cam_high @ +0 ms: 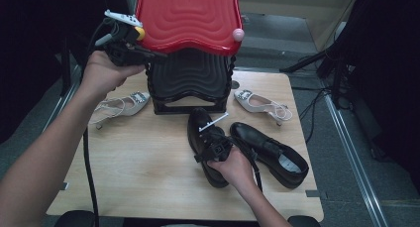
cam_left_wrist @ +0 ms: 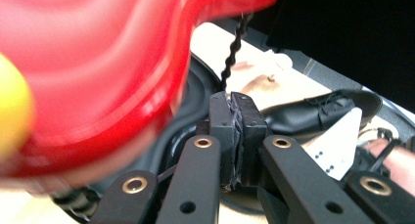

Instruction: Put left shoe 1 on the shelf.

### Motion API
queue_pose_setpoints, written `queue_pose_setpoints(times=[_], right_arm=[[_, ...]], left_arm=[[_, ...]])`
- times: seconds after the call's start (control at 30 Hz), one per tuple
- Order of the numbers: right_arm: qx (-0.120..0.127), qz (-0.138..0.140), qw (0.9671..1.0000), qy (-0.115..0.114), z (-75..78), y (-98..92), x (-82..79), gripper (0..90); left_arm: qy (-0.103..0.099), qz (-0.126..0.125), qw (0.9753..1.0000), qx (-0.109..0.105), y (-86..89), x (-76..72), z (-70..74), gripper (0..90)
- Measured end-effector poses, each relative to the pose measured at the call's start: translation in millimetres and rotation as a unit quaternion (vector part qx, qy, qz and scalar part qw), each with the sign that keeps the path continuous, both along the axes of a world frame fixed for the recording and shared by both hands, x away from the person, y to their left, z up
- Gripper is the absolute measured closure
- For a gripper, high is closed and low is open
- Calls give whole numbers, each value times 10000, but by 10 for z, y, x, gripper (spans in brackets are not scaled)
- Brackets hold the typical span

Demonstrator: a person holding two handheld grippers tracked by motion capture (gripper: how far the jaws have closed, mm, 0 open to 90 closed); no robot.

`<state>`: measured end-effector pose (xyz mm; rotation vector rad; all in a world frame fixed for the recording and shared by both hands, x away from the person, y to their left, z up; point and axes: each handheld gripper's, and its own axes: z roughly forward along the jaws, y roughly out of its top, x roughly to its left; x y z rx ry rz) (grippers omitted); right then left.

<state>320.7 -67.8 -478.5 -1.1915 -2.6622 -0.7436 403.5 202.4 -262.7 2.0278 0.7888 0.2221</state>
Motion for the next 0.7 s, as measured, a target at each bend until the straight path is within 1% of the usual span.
queue_pose_setpoints(times=[0.03, 0.07, 0.13, 0.2, 0.23, 0.27, 0.3, 0.33, 0.37, 0.4, 0.43, 0.47, 0.5, 0.53, 0.57, 0.6, 0.67, 0.7], right_arm=[[-2, 22, 10000, -3, -5, 3, 0, 688], [-2, 22, 10000, -3, -5, 3, 0, 688], [-19, 22, 10000, -26, -5, 3, -6, 731], [-37, -9, 9999, -126, 1, -7, -26, 776], [-13, -39, 9999, -150, 2, -7, -35, 787], [-13, -39, 9999, -150, 2, -7, -35, 787], [-26, 35, 9999, -151, 7, -24, -38, 796], [-35, 58, 9998, -173, 13, -25, -42, 801], [-51, 112, 9996, -255, 21, -32, -49, 811], [-51, 112, 9996, -255, 21, -32, -49, 811], [-52, 119, 9995, -304, 32, -43, -57, 821], [-30, 128, 9993, -345, 46, -67, -64, 835], [19, 141, 9993, -344, 49, -91, -58, 840], [19, 141, 9993, -344, 49, -91, -58, 840], [69, 153, 9993, -329, 52, -110, -50, 842], [130, 100, 9994, -315, 79, -144, -42, 852], [121, 86, 9993, -335, 96, -154, -45, 853], [147, 77, 9990, -420, 140, -204, -43, 856]], left_arm=[[-36, -8, 10000, 7, -3, 16, 40, 886], [-36, -8, 10000, 7, -3, 16, 40, 886], [-66, 62, 10000, 33, -22, 62, 127, 886], [-66, 76, 9999, -30, -27, 93, 170, 887], [-138, 156, 9998, 46, -46, 128, 220, 889], [-138, 156, 9998, 46, -46, 128, 220, 889], [-116, 120, 9998, 55, -62, 172, 255, 889], [-116, 120, 9998, 55, -62, 172, 255, 889], [-78, 177, 9998, 57, -63, 225, 282, 896], [-78, 177, 9998, 57, -63, 225, 282, 898], [-74, 255, 9996, 136, -68, 261, 306, 898], [-68, 327, 9993, 159, -74, 267, 316, 898], [-79, 322, 9994, 137, -72, 298, 333, 898], [-79, 322, 9994, 137, -72, 298, 333, 898], [-59, 397, 9991, 119, -77, 321, 349, 898], [-64, 412, 9991, 113, -82, 328, 350, 898], [-94, 460, 9988, 161, -98, 352, 353, 898], [-85, 488, 9987, 149, -107, 368, 354, 897]])
